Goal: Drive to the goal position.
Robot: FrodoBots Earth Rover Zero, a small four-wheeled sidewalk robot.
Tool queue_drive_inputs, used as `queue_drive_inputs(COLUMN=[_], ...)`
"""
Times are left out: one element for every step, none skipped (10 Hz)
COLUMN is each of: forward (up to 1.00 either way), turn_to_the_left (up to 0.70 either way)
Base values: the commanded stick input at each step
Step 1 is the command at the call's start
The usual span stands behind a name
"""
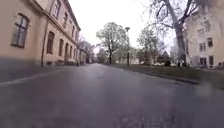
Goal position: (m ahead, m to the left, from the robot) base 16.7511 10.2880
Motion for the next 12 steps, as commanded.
queue_drive_inputs(forward=[1.00,1.00,1.00,1.00,1.00,1.00,1.00,1.00,1.00,1.00,1.00,1.00], turn_to_the_left=[0.00,0.00,0.00,0.00,0.00,0.00,0.00,0.00,0.00,0.00,0.00,0.00])
